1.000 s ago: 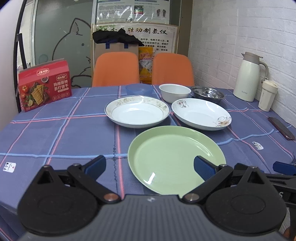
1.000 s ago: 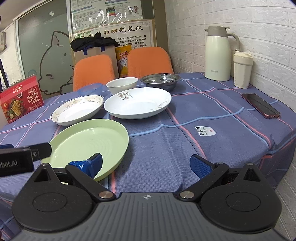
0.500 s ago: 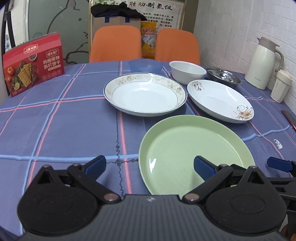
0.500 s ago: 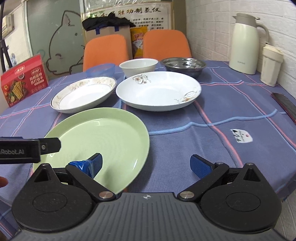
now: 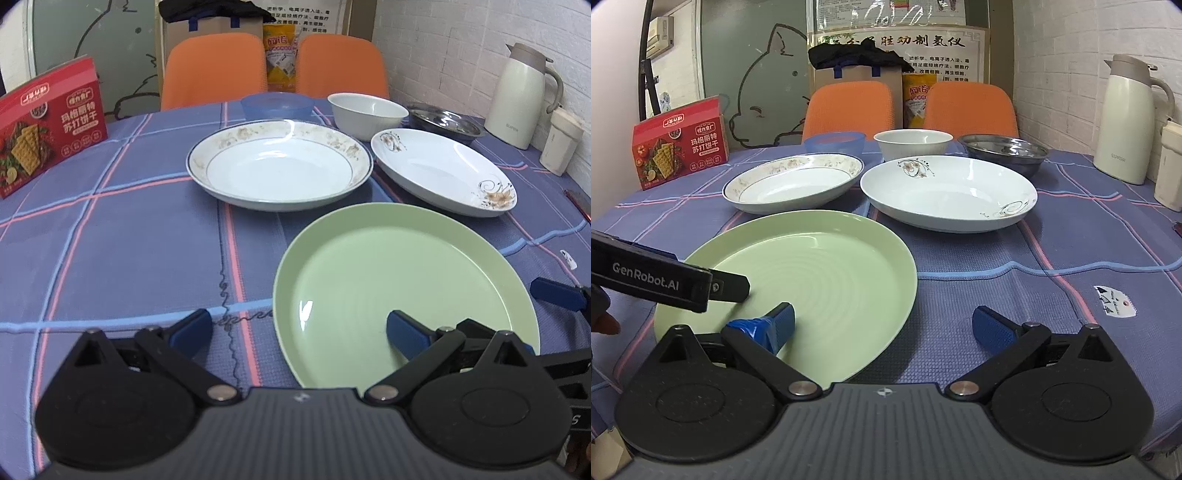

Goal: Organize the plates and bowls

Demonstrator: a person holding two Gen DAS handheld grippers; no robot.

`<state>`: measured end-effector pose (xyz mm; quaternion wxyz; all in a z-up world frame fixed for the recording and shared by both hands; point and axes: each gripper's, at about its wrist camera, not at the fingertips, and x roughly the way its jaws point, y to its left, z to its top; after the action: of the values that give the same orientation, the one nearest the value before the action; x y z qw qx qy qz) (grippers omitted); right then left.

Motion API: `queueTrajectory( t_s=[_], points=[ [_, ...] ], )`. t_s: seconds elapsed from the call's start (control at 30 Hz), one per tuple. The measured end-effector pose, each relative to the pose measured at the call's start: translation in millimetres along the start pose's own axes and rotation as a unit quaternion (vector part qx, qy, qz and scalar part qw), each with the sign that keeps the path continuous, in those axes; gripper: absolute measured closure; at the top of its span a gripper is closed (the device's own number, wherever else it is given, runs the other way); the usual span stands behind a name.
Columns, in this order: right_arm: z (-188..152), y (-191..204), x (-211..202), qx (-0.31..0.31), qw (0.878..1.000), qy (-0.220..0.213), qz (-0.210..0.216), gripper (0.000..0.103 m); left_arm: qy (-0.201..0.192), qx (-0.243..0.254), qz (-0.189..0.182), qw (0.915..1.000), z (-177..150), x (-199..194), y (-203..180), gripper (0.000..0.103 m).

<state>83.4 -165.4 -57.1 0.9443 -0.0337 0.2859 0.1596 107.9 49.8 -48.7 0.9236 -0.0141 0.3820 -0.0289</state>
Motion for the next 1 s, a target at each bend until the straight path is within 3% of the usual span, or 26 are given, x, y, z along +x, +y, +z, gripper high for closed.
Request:
queueTrajectory(
  t_s=[0.3, 0.37, 0.43, 0.5, 0.77, 1.0],
  points=[
    [4.4, 4.0, 7.8, -0.012, 1.000, -0.006, 0.016, 0.016, -0.009, 0.006, -0.012, 0.9999, -1.8, 0.5, -7.7, 0.007],
    [4.8, 5.8, 7.5, -0.016, 1.000, -0.007, 0.020, 0.020, -0.008, 0.004, -0.013, 0.9999, -1.2, -1.1, -8.6, 0.012],
    [5.6, 9.0, 7.6, -0.017, 1.000, -0.007, 0.025, 0.023, -0.008, 0.003, -0.027, 0.9996, -0.1, -4.5, -10.0, 0.031],
    [5.5, 13.6, 6.0, -0.019, 0.999, -0.005, 0.033, 0.028, -0.006, 0.006, -0.038, 0.9992, -0.2, -7.5, -10.7, 0.039],
    [8.4, 40.8, 2.9, -0.028, 0.999, 0.007, 0.031, 0.030, -0.007, -0.019, -0.035, 0.9992, -6.7, -17.2, 9.2, 0.040],
    [21.1, 80.5, -3.8, -0.060, 0.997, -0.019, 0.043, 0.027, -0.019, -0.056, -0.015, 0.9981, -4.9, -36.4, 46.7, 0.039]
  ],
)
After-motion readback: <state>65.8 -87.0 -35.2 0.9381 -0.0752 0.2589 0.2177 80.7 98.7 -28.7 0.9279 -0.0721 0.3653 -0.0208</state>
